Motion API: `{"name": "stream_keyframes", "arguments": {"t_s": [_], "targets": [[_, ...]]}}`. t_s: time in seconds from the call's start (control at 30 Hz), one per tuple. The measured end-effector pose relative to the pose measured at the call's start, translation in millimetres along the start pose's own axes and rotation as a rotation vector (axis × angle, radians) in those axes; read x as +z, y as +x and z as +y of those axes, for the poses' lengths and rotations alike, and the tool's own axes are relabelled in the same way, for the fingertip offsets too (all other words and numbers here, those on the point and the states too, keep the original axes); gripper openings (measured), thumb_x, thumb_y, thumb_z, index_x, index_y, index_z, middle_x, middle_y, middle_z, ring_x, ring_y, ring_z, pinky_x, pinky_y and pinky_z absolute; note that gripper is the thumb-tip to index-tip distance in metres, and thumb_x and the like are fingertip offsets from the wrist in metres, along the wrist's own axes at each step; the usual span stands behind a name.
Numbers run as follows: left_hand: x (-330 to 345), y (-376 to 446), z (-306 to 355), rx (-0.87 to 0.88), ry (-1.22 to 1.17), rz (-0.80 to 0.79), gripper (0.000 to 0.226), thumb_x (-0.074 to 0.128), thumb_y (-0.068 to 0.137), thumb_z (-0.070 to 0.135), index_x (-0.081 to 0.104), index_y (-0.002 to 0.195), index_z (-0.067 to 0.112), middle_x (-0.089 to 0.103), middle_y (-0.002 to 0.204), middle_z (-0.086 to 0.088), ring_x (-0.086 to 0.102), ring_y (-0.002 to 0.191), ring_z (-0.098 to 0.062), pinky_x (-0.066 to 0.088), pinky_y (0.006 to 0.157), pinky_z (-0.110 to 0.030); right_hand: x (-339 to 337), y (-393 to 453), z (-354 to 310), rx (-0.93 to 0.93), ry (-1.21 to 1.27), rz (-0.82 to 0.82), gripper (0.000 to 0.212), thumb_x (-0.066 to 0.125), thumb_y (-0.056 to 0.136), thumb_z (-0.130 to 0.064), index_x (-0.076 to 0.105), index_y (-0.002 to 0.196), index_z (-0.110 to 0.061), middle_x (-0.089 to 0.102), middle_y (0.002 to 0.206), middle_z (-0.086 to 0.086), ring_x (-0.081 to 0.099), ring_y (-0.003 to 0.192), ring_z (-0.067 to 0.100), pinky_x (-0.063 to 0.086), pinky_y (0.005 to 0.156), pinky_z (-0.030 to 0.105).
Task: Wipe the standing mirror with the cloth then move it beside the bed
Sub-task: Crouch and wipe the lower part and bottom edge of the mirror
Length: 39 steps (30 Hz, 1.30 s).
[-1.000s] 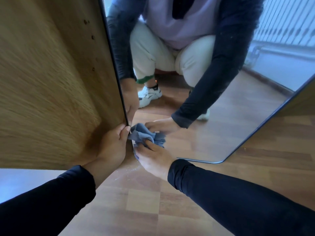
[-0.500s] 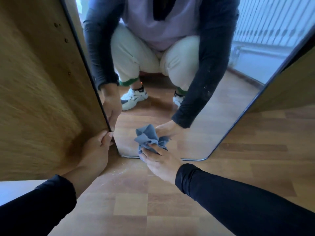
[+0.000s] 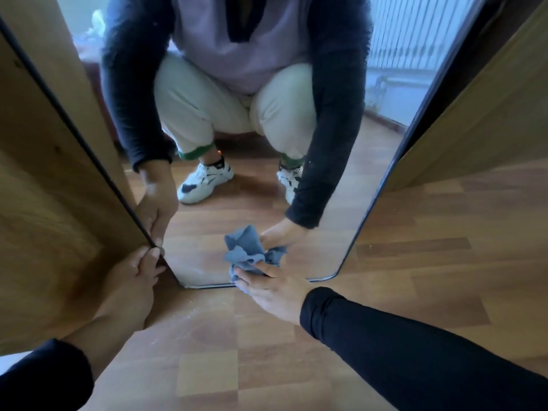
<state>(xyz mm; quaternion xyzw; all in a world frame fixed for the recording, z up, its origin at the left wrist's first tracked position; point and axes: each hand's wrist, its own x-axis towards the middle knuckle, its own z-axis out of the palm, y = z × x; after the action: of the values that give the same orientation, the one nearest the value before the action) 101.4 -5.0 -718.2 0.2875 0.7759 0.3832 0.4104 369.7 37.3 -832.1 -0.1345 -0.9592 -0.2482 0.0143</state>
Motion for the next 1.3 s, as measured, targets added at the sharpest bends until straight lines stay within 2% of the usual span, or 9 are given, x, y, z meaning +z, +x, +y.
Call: {"name": "stream_keyframes", "arguments": {"t_s": [0.1, 0.2, 0.33, 0.53, 0.83, 1.07, 1.17, 1.23, 1.3], "targets": [[-1.3, 0.9, -2.0, -0.008, 0.007, 0.002, 0.042, 0.040, 0.107, 0.029, 0.049, 0.144, 0.011, 0.057, 0.137, -0.006, 0.061, 0.113, -0.026, 0.043, 0.105, -0.040, -3.5, -25.6, 17.8, -0.032, -0.013, 0.009, 0.024, 0.060, 0.097, -0.014, 0.075, 0.116, -0.016, 0.049, 0.144, 0.003, 0.033, 0.143, 0.028, 0.019, 0.122, 0.048], [1.0, -0.3, -0.8, -0.006, 0.009, -0.001, 0.042, 0.040, 0.107, 0.029, 0.049, 0.144, 0.012, 0.058, 0.136, -0.006, 0.061, 0.113, -0.026, 0.043, 0.105, -0.040, -12.2, -49.8, 30.4, -0.036, -0.032, -0.019, 0.022, 0.058, 0.096, -0.011, 0.077, 0.104, -0.018, 0.054, 0.137, 0.000, 0.041, 0.137, 0.026, 0.027, 0.120, 0.047], [1.9, -2.3, 0.0, -0.001, 0.007, 0.009, 0.041, 0.040, 0.107, 0.028, 0.049, 0.144, 0.011, 0.060, 0.133, -0.006, 0.062, 0.113, -0.026, 0.043, 0.106, -0.041, -17.6, -76.0, 39.0, 0.086, -0.020, -0.062, 0.024, 0.054, 0.090, -0.005, 0.075, 0.091, -0.018, 0.055, 0.124, 0.000, 0.047, 0.121, 0.026, 0.048, 0.099, 0.046], [2.2, -3.5, -0.6, 0.004, 0.028, 0.016, 0.040, 0.040, 0.107, 0.028, 0.051, 0.142, 0.013, 0.060, 0.131, -0.006, 0.062, 0.114, -0.026, 0.044, 0.107, -0.043, -22.4, -98.5, 53.0, 0.184, -0.051, -0.180, 0.021, 0.061, 0.076, -0.003, 0.067, 0.070, -0.022, 0.050, 0.104, 0.001, 0.049, 0.095, 0.026, 0.041, 0.082, 0.043], [2.1, -3.7, 1.7, -0.026, 0.011, 0.016, 0.039, 0.041, 0.107, 0.025, 0.050, 0.142, 0.009, 0.059, 0.133, -0.008, 0.061, 0.117, -0.028, 0.043, 0.104, -0.039, -24.9, -100.0, 50.8, 0.209, -0.012, -0.218, 0.019, 0.064, 0.075, -0.003, 0.066, 0.070, -0.021, 0.048, 0.103, 0.003, 0.050, 0.092, 0.027, 0.045, 0.081, 0.044], [8.2, -8.6, 5.7, -0.052, 0.003, 0.026, 0.032, 0.039, 0.108, 0.024, 0.055, 0.133, 0.014, 0.058, 0.125, -0.004, 0.060, 0.113, -0.026, 0.043, 0.100, -0.036, -46.3, -61.4, 42.8, 0.411, 0.194, -0.104, 0.025, 0.059, 0.074, 0.004, 0.067, 0.077, -0.019, 0.061, 0.103, 0.002, 0.055, 0.093, 0.027, 0.048, 0.077, 0.045], [8.8, -8.9, 6.4, -0.059, 0.000, 0.027, 0.022, 0.039, 0.108, 0.025, 0.055, 0.123, 0.023, 0.059, 0.122, -0.004, 0.060, 0.111, -0.025, 0.044, 0.098, -0.037, -57.7, -28.6, 42.8, 0.409, 0.262, -0.017, 0.039, 0.038, 0.087, 0.005, 0.068, 0.082, -0.019, 0.065, 0.108, 0.004, 0.059, 0.094, 0.028, 0.048, 0.076, 0.045], [7.4, -7.7, 6.4, -0.066, 0.009, 0.023, 0.026, 0.040, 0.107, 0.026, 0.057, 0.127, 0.021, 0.059, 0.125, -0.003, 0.061, 0.112, -0.025, 0.045, 0.098, -0.037, -61.9, -16.4, 43.5, 0.392, 0.281, 0.003, 0.058, 0.017, 0.094, 0.005, 0.069, 0.085, -0.020, 0.066, 0.110, 0.003, 0.058, 0.098, 0.028, 0.048, 0.078, 0.045], [5.9, -7.4, 6.7, -0.081, 0.018, 0.021, 0.033, 0.040, 0.107, 0.026, 0.055, 0.135, 0.016, 0.058, 0.127, -0.002, 0.061, 0.112, -0.025, 0.045, 0.099, -0.037, -60.6, -14.7, 41.7, 0.366, 0.275, 0.002, 0.059, 0.015, 0.094, 0.004, 0.069, 0.089, -0.019, 0.064, 0.115, 0.003, 0.054, 0.103, 0.028, 0.046, 0.080, 0.046]]}}
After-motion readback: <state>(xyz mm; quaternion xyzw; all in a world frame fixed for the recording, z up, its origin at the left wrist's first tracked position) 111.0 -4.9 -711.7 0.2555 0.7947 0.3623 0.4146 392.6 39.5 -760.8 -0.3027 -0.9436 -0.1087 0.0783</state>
